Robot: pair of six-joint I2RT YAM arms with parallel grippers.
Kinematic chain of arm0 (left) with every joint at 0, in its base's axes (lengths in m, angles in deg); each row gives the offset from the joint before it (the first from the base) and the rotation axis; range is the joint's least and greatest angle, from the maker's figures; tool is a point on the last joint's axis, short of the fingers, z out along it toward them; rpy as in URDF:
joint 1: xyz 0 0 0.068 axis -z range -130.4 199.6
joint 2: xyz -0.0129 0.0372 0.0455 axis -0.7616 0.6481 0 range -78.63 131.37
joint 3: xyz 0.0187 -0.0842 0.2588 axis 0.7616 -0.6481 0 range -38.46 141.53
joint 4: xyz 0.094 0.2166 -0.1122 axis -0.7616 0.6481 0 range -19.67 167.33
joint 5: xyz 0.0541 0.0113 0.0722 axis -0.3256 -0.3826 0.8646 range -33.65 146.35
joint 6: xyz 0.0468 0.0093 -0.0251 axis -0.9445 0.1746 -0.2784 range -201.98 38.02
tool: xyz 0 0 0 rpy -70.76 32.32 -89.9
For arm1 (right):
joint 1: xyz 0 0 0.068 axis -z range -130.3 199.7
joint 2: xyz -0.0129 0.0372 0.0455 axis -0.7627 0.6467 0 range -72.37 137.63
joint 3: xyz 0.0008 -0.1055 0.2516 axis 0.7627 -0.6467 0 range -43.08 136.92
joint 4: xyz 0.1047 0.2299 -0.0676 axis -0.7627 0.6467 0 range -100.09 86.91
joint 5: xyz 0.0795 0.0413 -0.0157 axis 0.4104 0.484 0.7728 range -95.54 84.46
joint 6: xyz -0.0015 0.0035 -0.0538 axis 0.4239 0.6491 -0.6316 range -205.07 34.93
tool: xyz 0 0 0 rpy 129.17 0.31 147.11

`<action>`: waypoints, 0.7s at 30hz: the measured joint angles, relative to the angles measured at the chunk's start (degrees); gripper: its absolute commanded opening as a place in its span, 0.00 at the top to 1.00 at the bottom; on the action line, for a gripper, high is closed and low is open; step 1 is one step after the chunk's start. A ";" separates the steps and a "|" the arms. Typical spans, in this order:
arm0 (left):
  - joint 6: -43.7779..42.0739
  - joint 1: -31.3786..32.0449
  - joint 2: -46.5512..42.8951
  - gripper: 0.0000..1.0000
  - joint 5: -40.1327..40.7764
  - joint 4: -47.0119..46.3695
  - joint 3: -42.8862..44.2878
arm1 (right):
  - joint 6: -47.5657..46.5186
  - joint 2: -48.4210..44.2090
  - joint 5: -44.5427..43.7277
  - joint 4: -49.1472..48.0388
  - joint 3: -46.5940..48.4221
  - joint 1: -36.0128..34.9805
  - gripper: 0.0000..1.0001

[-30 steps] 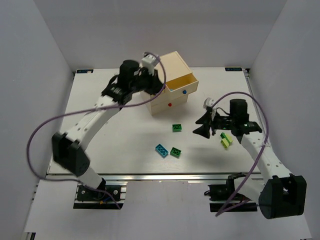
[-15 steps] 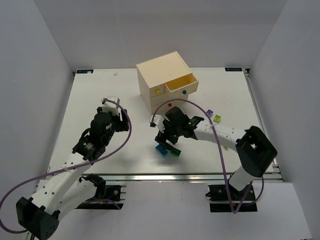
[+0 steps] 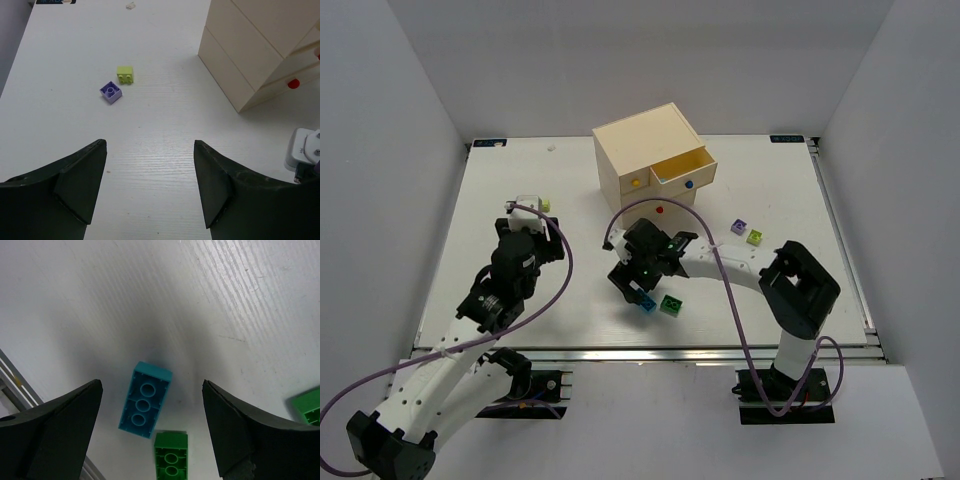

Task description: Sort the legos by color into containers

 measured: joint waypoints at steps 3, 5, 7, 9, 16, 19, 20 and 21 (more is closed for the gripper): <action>-0.13 0.00 -0.24 0.20 0.79 -0.04 0.00 | 0.98 0.00 -1.40 0.37 -0.04 -1.03 0.17; -0.22 0.00 -0.44 0.20 1.03 -0.07 0.00 | 1.27 -0.02 -2.29 0.26 -0.61 -1.64 0.19; -0.24 0.00 -0.50 0.20 1.16 -0.04 0.00 | 1.27 -0.02 -2.99 0.04 -1.75 -2.12 0.20; -0.26 0.00 -0.48 0.20 1.18 -0.02 0.00 | 1.22 -0.04 -3.89 0.07 -3.21 -2.62 0.23; -0.33 0.00 -0.48 0.20 1.18 -0.04 0.00 | 0.81 -0.17 -6.38 -0.96 -6.01 -4.00 0.50; -0.48 0.00 -0.48 0.20 1.18 -0.04 0.00 | 0.37 -0.20 -7.76 -1.62 -6.38 -4.42 0.67; -0.48 0.00 -0.48 0.20 1.18 -0.04 0.00 | 0.22 -0.24 -7.96 -1.73 -6.40 -4.42 0.72; -0.50 0.00 -0.48 0.20 1.16 -0.04 0.00 | 0.15 -0.33 -8.13 -1.88 -6.45 -4.46 0.76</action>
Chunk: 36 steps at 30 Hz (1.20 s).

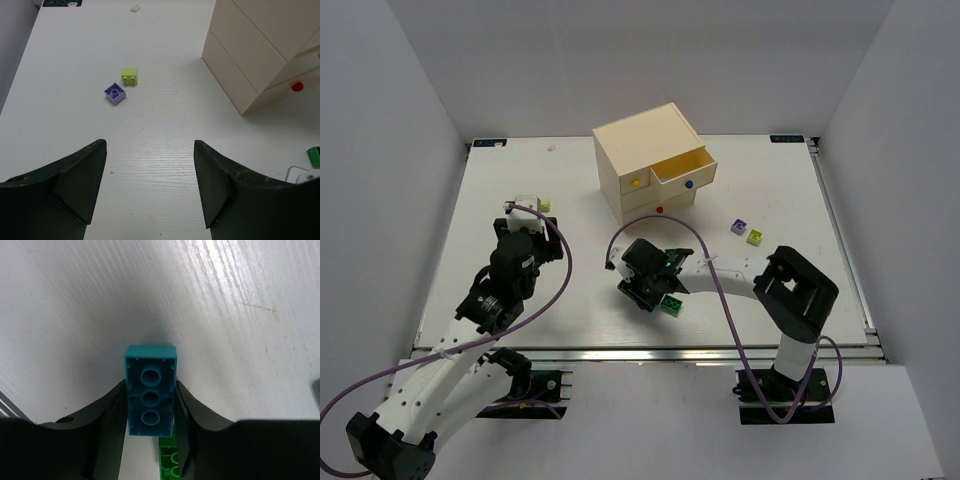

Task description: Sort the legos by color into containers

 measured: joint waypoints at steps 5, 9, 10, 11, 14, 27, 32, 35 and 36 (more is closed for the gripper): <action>0.00 0.00 0.00 0.20 -0.02 0.00 0.00 | -2.93 -1.27 3.30 0.46 -0.13 -0.07 1.00; 0.00 0.00 -0.02 0.20 -0.02 -0.02 0.00 | -6.67 -4.94 7.72 3.23 2.67 0.59 1.00; 0.00 0.00 -0.02 0.20 -0.02 -0.02 0.00 | -7.67 -6.19 8.55 3.93 4.35 0.92 1.00; 0.00 0.00 -0.02 0.20 -0.02 -0.02 0.00 | -8.74 -7.26 8.94 4.79 6.64 1.38 1.00; 0.00 0.00 -0.02 0.20 -0.02 -0.02 0.00 | -13.62 -9.62 8.61 5.97 15.21 3.67 1.00; -0.13 0.00 0.04 0.20 -0.46 -0.02 0.00 | -32.87 -12.79 2.58 6.56 33.83 19.32 1.00; -0.15 0.00 0.15 0.20 -0.48 -0.02 0.00 | -36.46 -9.40 4.04 6.45 35.17 24.41 1.00; -0.15 0.00 0.15 0.20 -0.48 -0.02 0.00 | -36.85 -6.40 5.53 5.81 36.09 27.76 1.00; -0.15 0.00 0.15 0.20 -0.52 0.00 0.00 | -36.87 -5.66 5.88 5.62 36.11 28.57 1.00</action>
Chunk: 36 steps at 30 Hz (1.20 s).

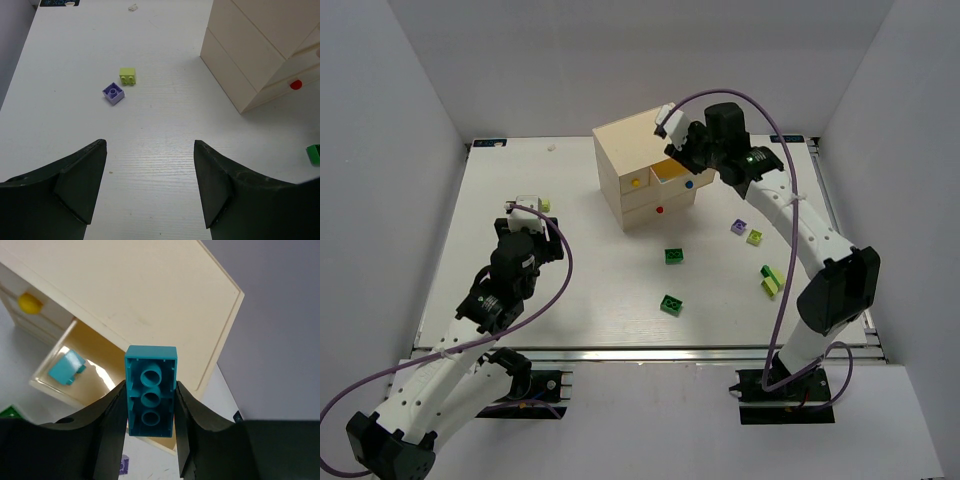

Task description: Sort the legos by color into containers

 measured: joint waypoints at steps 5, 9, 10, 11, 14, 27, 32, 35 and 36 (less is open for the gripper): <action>-0.02 0.00 0.00 0.20 -0.33 -0.02 0.00 | 0.04 2.32 2.73 -0.22 0.00 3.17 1.00; -0.04 0.00 0.00 0.20 -0.57 -0.02 0.00 | 0.52 2.45 5.88 -0.37 0.00 3.87 0.85; -0.02 0.00 0.00 0.19 -0.59 -0.02 0.00 | 0.70 2.45 6.49 -0.37 0.00 3.96 0.79; -0.02 0.00 0.00 0.19 -0.63 -0.02 0.00 | 0.94 2.45 7.08 -0.35 -0.02 4.02 0.71; -0.04 0.00 0.00 0.19 -0.83 -0.02 0.00 | 1.73 2.45 8.37 -0.35 -0.02 4.24 0.60; -0.04 0.00 0.00 0.19 -1.01 0.00 0.00 | 4.81 2.45 9.86 -0.39 0.00 5.22 0.25; -0.09 0.00 0.00 0.29 -1.57 -0.04 0.00 | 8.87 2.12 10.40 -1.79 -0.07 5.53 0.51; -0.09 0.00 -0.11 0.69 -3.21 -0.37 -0.13 | 12.92 -0.61 11.87 -3.89 -2.03 5.90 0.83; -0.09 0.00 -0.20 0.78 -3.76 -0.63 -0.26 | 14.73 -2.12 12.48 -4.94 -3.28 6.12 0.90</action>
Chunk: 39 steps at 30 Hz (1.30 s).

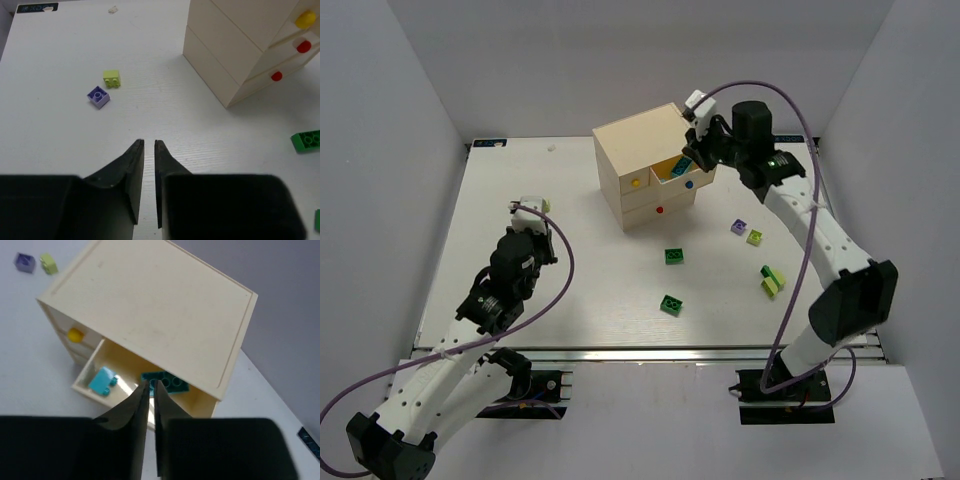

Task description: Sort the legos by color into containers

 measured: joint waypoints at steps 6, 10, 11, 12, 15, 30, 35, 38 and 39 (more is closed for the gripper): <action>-0.85 0.00 -0.13 1.00 -4.66 -0.68 -0.63 | 11.58 -13.90 7.10 -6.16 -12.31 1.97 1.00; -0.85 0.00 0.33 0.94 -9.55 -1.16 -0.66 | 16.59 -21.29 13.31 -10.12 -22.53 4.26 1.00; -1.01 0.00 0.74 0.91 -11.17 -1.42 -0.66 | 17.31 -22.64 14.60 -10.27 -24.85 5.05 1.00; -1.18 0.00 1.33 0.89 -12.87 -1.73 -0.63 | 17.90 -23.54 15.67 -10.27 -26.60 5.79 1.00; -1.86 0.00 4.31 0.78 -19.19 -1.95 -0.59 | 19.32 -25.31 18.25 -10.62 -31.21 8.55 1.00; -3.15 0.00 7.85 0.39 -30.64 -0.28 0.07 | 26.64 -22.03 32.17 -20.09 -41.44 21.94 1.00; -3.08 0.00 7.85 0.89 -30.91 -0.33 0.13 | 27.78 -21.51 37.27 -24.26 -44.24 23.30 1.00; -3.39 0.00 7.85 0.85 -31.39 -0.50 0.15 | 27.89 -20.85 38.99 -25.64 -45.22 23.30 1.00; -3.39 0.00 7.85 0.80 -31.56 -0.59 0.15 | 27.87 -20.83 39.34 -25.94 -45.57 23.28 1.00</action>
